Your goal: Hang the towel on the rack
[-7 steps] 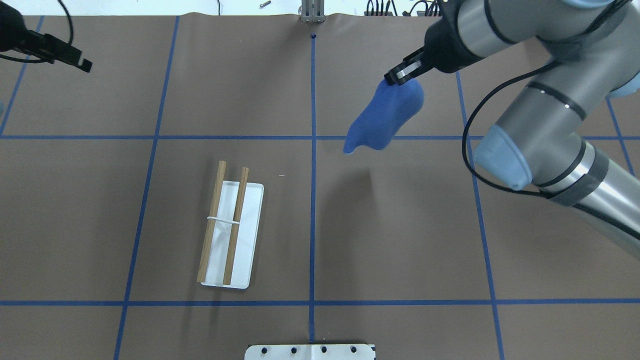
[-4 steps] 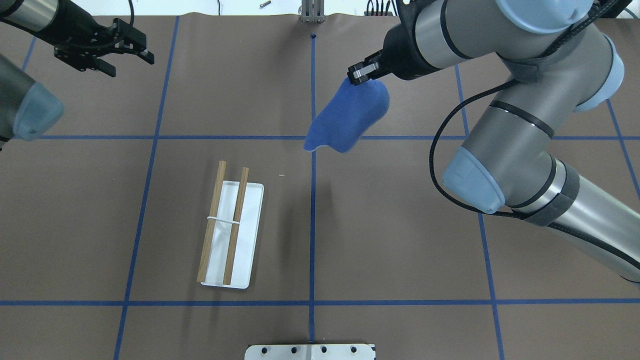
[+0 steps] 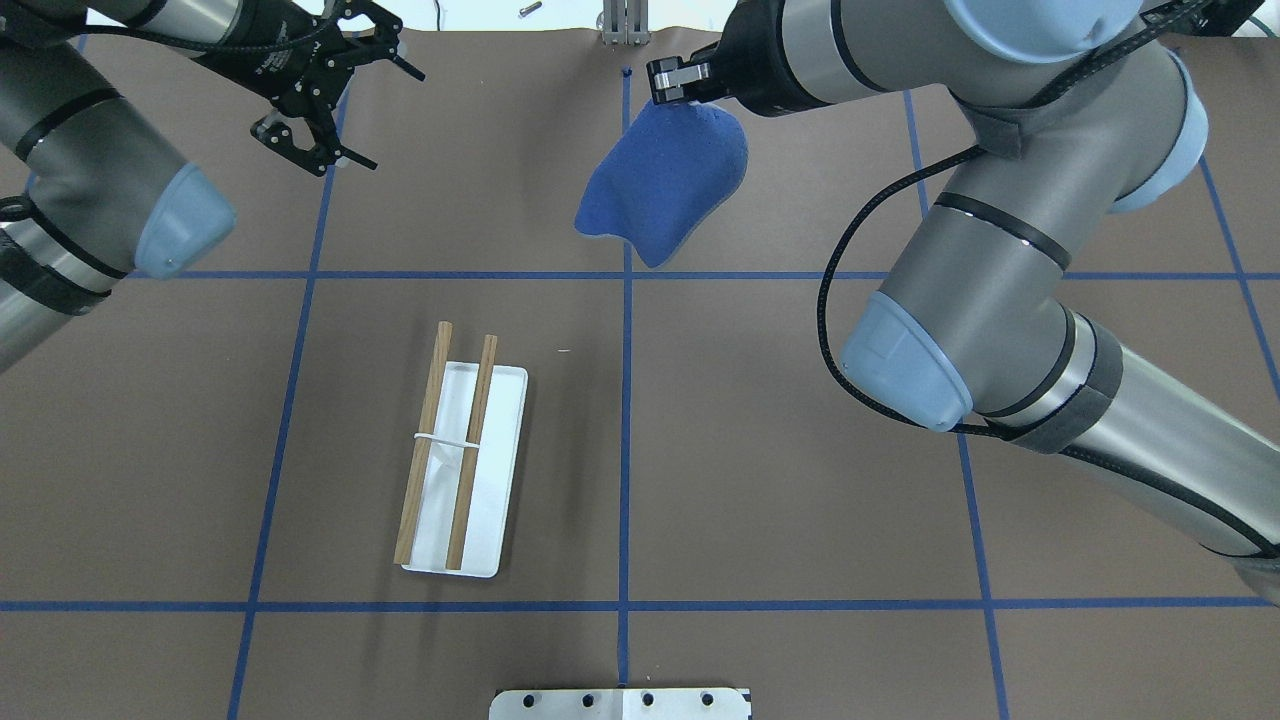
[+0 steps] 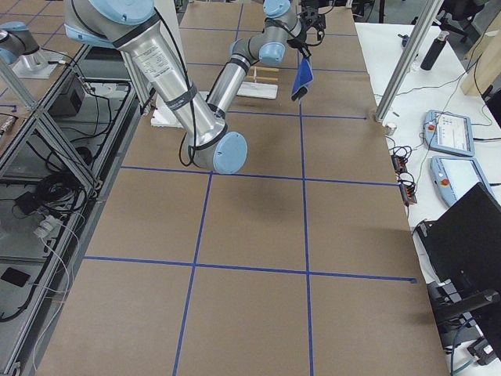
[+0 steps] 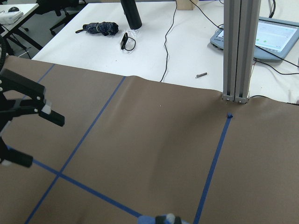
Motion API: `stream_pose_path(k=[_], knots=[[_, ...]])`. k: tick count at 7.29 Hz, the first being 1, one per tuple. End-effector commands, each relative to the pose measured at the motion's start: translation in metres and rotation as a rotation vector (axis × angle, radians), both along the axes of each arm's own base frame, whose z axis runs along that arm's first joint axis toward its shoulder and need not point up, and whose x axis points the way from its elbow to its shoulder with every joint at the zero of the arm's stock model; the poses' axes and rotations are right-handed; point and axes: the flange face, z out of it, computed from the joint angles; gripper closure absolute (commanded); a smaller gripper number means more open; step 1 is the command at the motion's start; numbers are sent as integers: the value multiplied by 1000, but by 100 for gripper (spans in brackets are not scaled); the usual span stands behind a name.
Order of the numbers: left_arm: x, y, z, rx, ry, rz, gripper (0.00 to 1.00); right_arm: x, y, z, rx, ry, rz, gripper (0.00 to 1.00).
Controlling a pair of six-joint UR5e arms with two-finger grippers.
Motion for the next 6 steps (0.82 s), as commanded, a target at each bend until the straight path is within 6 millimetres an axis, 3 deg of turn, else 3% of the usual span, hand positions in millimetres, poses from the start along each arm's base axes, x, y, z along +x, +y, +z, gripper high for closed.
stream_pose_path(k=[1, 2, 3, 4, 6], knots=[[23, -8, -13, -223, 142, -60, 4, -7, -2, -25, -28, -48, 62, 100], [27, -5, -11, -229, 205, -66, 5, -10, -1, -32, -23, -57, 75, 100], [60, 14, -18, -195, 227, -53, 5, -11, 0, -34, -21, -59, 75, 100], [80, 23, -31, -182, 242, -56, 5, -11, 1, -37, -19, -63, 80, 100], [84, 34, -39, -209, 291, -42, 5, -20, 7, -43, -34, -83, 105, 100]])
